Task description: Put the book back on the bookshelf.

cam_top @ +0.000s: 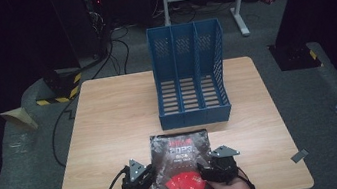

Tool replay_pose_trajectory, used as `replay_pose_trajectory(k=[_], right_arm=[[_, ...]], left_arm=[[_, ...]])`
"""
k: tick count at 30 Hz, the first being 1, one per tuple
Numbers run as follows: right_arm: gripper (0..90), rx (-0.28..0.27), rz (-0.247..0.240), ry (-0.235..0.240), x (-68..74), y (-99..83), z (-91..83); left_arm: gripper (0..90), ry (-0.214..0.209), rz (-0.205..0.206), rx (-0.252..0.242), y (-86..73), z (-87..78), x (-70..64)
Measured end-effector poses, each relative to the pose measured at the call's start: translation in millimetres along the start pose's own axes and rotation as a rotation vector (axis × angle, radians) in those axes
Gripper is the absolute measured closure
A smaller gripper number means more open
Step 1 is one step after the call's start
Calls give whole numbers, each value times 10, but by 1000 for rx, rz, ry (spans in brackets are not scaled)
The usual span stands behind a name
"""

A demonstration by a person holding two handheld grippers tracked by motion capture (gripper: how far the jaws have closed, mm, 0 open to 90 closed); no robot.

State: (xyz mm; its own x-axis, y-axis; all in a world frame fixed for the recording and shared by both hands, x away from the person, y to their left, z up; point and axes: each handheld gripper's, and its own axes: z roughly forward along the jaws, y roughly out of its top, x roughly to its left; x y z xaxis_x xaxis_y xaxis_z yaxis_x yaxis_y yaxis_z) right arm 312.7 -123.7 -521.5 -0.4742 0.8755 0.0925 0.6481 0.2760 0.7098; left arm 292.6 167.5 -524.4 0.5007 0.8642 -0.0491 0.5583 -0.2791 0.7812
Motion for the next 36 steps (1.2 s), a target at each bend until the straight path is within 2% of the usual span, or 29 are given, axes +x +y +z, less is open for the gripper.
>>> replay_pose_trajectory(k=[1,4,6,8,10,11,12,15,21,22,26,28,30,33,34,36], right_arm=[[249,0,9,19,13,2,1],[284,-11,20,4,34,1,6],[318,-23,75,47,-37,-3,-14],[370,-54,177,125,-170,-20,-53],[389,-81,235,175,-238,-38,-85],[389,-86,236,176,-233,-40,-99],[392,-99,214,170,-222,-41,-106],[409,-129,220,172,-190,-39,-157],[470,-194,265,276,-195,-44,-243],[477,-195,258,280,-188,-45,-243],[522,-174,206,242,-153,-36,-248],[539,-161,206,250,-188,-31,-244],[548,-143,197,230,-228,-12,-212],[560,-100,219,213,-302,44,-142],[563,-97,211,211,-339,60,-115],[562,-58,237,212,-393,91,-64]], left_arm=[[793,-6,1,1,2,3,6],[778,-19,-1,6,4,5,16],[773,-25,-12,3,4,8,25],[773,-30,-15,6,6,7,32],[773,-24,-13,3,5,10,23],[772,-24,-10,4,5,10,19],[768,-22,-5,4,5,10,17],[758,-20,-4,2,3,10,19],[748,-16,-6,2,-1,9,18],[747,-16,-6,2,-1,8,18],[745,-12,-6,-1,-4,10,13],[744,-12,-6,-2,-4,10,12],[743,-10,-3,-1,-5,10,8],[742,-4,12,-4,-6,12,-5],[742,-4,15,-4,-6,12,-7],[742,-6,12,-4,-7,12,-9]])
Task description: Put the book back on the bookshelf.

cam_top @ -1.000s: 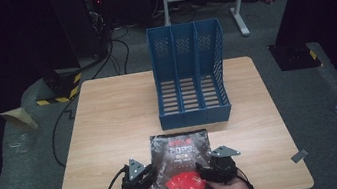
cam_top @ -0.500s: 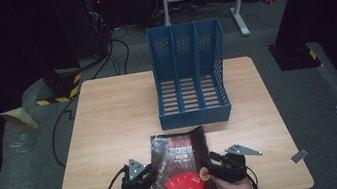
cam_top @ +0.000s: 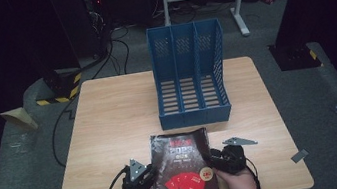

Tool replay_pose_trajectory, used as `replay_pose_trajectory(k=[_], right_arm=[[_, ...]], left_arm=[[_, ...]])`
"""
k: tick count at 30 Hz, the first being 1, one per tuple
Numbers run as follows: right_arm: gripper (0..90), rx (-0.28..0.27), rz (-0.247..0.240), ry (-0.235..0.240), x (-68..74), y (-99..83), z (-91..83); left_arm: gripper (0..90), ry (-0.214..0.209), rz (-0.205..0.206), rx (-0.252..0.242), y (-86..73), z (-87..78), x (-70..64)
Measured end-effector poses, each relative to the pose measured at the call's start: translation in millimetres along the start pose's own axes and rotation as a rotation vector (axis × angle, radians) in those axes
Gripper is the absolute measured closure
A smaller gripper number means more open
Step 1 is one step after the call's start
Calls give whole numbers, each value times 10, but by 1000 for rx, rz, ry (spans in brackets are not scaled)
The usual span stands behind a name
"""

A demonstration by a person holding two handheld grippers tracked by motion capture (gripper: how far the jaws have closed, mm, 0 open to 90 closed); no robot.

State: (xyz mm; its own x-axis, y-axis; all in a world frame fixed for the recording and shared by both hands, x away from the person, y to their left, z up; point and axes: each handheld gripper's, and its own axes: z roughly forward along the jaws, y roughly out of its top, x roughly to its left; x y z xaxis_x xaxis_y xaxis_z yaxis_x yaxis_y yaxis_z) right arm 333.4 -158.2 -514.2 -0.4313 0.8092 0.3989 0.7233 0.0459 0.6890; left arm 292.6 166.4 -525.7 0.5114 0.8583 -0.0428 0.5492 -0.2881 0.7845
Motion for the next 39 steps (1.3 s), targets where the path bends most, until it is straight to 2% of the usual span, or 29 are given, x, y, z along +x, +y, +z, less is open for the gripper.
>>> replay_pose_trajectory(k=[1,5,9,11,13,16,18,22,30,34,39], right_arm=[[566,4,7,7,-24,10,10],[591,-14,102,64,-91,47,13],[626,-39,120,78,-91,40,10],[661,-42,132,122,-62,25,-12],[669,-16,98,164,24,-3,-5],[658,15,2,110,128,-25,28],[654,14,18,113,91,14,25],[654,3,3,95,30,124,18],[688,60,-22,88,-16,320,144],[688,79,-21,104,-36,355,151],[753,55,-27,111,-37,304,89]], left_arm=[[741,0,0,0,0,0,0],[741,-1,1,2,1,-2,6],[741,-2,-2,3,1,-3,9],[741,3,1,4,3,-3,17],[740,1,-1,3,4,-1,19],[740,2,1,3,4,-1,15],[740,3,-3,0,1,1,7],[740,3,-2,0,1,2,6],[739,2,-2,1,1,1,9],[739,3,2,2,2,-1,13],[738,1,-3,0,1,2,9]])
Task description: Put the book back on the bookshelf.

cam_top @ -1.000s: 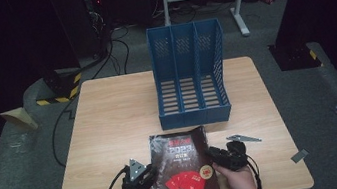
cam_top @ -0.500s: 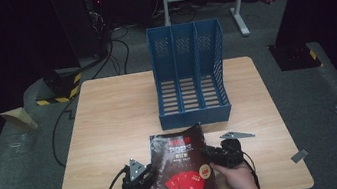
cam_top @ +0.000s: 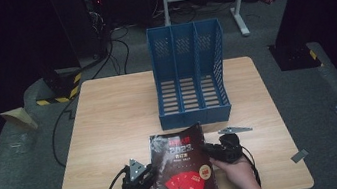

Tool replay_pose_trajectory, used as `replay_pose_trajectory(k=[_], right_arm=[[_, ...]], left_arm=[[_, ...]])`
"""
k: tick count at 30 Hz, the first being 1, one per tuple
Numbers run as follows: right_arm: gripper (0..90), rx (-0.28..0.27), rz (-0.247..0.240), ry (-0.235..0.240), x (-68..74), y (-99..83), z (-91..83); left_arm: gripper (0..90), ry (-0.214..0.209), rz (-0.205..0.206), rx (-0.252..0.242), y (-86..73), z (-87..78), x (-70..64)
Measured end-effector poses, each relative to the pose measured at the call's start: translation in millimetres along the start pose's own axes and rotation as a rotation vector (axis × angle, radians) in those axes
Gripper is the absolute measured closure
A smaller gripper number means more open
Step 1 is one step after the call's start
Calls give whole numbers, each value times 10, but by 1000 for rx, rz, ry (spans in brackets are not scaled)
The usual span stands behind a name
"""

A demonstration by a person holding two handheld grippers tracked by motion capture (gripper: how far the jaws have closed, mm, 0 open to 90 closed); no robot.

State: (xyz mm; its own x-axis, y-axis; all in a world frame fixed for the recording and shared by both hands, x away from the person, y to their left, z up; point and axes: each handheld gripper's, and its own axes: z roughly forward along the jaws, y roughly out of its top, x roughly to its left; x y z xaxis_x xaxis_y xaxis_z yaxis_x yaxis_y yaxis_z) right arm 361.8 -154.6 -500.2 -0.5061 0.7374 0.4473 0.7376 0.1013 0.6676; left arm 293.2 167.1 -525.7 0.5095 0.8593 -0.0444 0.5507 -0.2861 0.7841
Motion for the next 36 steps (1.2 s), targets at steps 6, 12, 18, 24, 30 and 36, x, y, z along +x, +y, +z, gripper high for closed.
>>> replay_pose_trajectory(k=[6,12,18,24,30,36], right_arm=[[772,-14,5,16,10,-134,-90],[746,-1,35,10,-39,-250,-105],[698,-6,60,9,-75,-176,-16],[745,-9,56,0,-73,-174,4],[786,-12,64,-5,-69,-201,-1],[833,-56,68,20,-28,-220,-33]], left_arm=[[738,-2,0,-2,-1,3,-9],[729,2,2,-1,0,5,-9],[737,1,6,-1,2,6,-8],[746,1,-1,-3,-1,2,-5],[759,11,4,-4,-6,-7,-12],[733,-5,-24,3,0,-5,24]])
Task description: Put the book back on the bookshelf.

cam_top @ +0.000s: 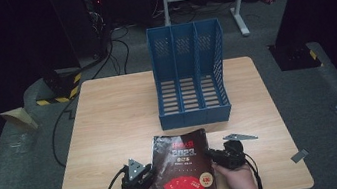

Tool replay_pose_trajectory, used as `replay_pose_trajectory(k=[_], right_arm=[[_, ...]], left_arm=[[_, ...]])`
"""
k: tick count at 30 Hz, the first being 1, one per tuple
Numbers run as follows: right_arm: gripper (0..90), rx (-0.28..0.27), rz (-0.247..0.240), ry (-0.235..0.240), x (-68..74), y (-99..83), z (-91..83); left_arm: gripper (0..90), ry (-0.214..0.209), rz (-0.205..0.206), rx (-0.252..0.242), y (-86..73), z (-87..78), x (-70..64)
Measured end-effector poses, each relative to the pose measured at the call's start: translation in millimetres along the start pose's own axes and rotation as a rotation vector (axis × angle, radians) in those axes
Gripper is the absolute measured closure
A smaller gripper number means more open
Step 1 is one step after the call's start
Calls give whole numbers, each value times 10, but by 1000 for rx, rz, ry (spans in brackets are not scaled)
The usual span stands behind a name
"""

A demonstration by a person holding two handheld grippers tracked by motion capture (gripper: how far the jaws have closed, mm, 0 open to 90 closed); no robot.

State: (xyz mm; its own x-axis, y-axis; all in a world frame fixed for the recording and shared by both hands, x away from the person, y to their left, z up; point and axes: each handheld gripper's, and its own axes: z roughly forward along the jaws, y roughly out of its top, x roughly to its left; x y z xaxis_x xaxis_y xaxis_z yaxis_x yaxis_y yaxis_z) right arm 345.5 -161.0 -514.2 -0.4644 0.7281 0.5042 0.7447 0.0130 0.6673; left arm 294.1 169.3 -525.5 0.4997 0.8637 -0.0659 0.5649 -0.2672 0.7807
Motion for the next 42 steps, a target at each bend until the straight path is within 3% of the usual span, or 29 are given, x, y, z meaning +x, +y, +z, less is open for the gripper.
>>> replay_pose_trajectory(k=[8,12,17,19,21,23,24,27,31,33,35,37,41,42], right_arm=[[863,-23,-14,17,154,60,-65],[866,-40,-55,14,291,110,-107],[868,-53,-121,15,468,191,-158],[869,-63,-124,13,503,208,-170],[869,-78,-135,15,539,227,-187],[869,-95,-140,19,573,246,-209],[870,-102,-145,21,589,256,-219],[870,-135,-172,26,673,303,-270],[871,-172,-221,15,789,354,-334],[870,-188,-236,13,837,376,-367],[871,-205,-254,11,871,402,-401],[871,-221,-270,10,890,428,-432],[870,-255,-288,14,915,483,-496],[870,-266,-290,18,925,501,-515]], left_arm=[[726,-5,0,2,2,6,1],[721,-9,1,4,3,5,9],[650,-39,-21,16,11,16,41],[604,-64,-45,22,13,20,62],[566,-71,-43,21,16,13,85],[536,-90,-58,9,22,-1,105],[524,-112,-79,-13,35,-31,124],[489,-122,-76,-99,106,-176,171],[483,-75,-71,-181,143,-329,344],[478,-20,-72,-184,126,-364,478],[471,62,-42,-158,88,-345,573],[465,134,-13,-90,28,-258,654],[445,187,68,24,-25,-71,627],[426,189,96,23,-23,-63,595]])
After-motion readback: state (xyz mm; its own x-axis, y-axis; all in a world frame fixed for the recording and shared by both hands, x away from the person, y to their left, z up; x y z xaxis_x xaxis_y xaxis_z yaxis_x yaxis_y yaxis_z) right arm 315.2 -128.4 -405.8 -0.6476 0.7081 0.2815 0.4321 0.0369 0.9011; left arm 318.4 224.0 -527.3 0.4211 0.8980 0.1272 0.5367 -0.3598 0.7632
